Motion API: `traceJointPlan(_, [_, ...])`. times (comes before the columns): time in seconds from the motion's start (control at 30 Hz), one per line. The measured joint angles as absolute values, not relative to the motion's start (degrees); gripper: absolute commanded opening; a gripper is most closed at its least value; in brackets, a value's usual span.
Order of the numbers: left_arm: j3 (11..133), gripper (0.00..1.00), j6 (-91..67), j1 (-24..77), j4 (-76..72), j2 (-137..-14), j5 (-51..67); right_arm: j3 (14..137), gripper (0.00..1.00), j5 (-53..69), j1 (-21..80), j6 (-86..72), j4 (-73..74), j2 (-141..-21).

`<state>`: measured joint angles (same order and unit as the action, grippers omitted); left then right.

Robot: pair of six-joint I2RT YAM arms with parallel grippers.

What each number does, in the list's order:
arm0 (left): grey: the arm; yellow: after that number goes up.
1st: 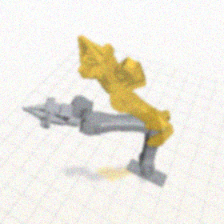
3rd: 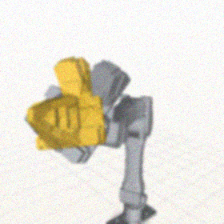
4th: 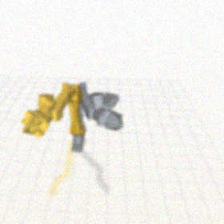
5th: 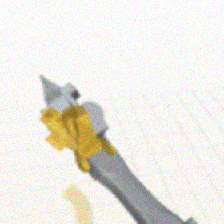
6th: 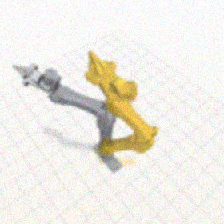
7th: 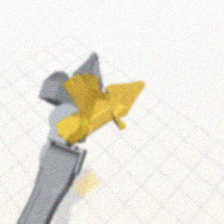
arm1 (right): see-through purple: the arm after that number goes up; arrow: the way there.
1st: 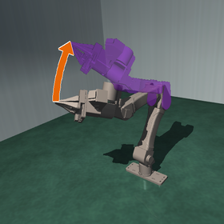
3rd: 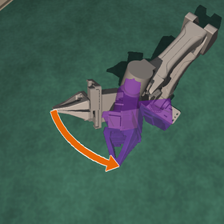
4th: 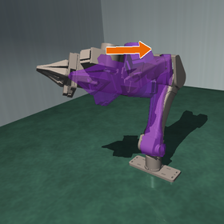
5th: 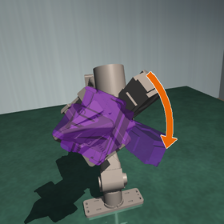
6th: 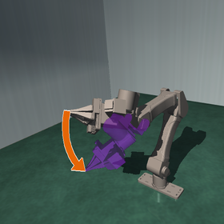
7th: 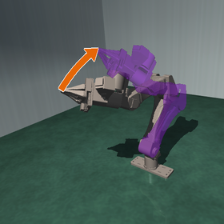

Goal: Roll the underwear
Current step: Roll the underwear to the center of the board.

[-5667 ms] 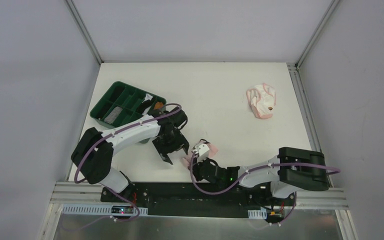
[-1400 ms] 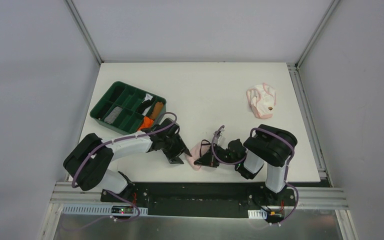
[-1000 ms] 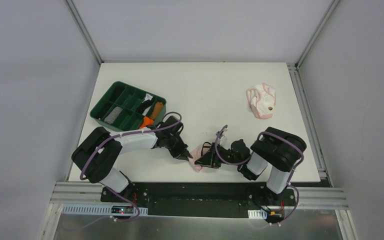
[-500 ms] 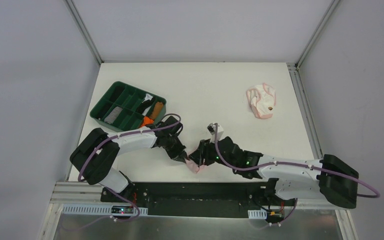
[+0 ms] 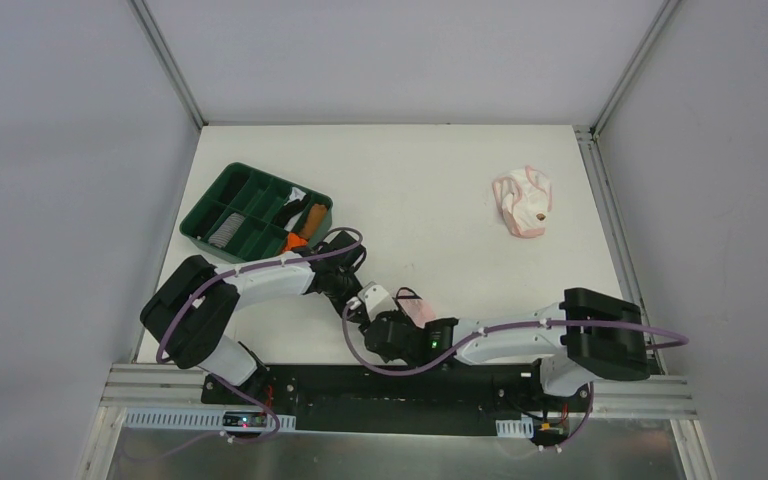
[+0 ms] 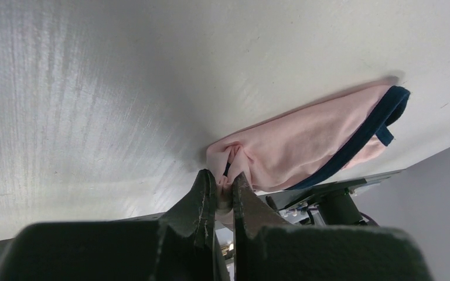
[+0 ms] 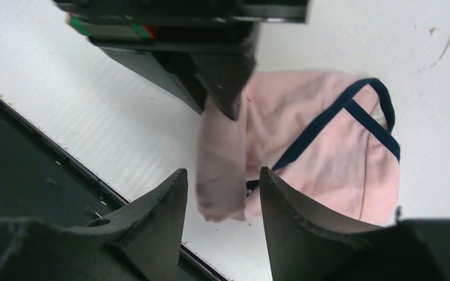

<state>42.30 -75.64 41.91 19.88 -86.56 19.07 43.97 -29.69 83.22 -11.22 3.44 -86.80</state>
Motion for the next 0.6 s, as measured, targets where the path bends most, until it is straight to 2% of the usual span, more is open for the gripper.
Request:
traceJointPlan(0.2, [42.3, 0.00, -75.7, 41.9, 20.0, -86.6, 19.1, 47.6, 0.48, -32.3, 85.9, -9.1, 4.1, -90.5])
traceJointPlan(0.27, [42.3, 0.00, -75.6, 41.9, 20.1, -86.6, 19.0, 48.3, 0.43, -32.8, 86.3, -8.7, 4.5, -91.5])
traceJointPlan(0.33, [42.3, 0.00, -75.7, 41.9, 20.1, -86.6, 19.0, 49.0, 0.31, -33.5, 86.5, -8.4, 5.0, -92.7])
traceJointPlan(0.43, [42.3, 0.00, -75.7, 41.9, 20.1, -86.5, 19.0, 49.6, 0.00, -34.6, 86.5, -8.6, 5.6, -94.5])
traceJointPlan(0.5, [42.3, 0.00, -75.7, 41.9, 20.2, -86.2, 19.0, 49.8, 0.00, -35.4, 86.5, -9.0, 5.6, -94.9])
traceJointPlan(0.53, [42.3, 0.02, -75.6, 41.9, 20.5, -85.8, 18.8, 49.8, 0.00, -35.6, 86.5, -9.8, 5.4, -94.9])
traceJointPlan(0.6, [42.3, 0.20, -75.6, 41.9, 21.0, -85.2, 18.0, 49.6, 0.00, -35.4, 86.1, -10.5, 4.7, -94.8])
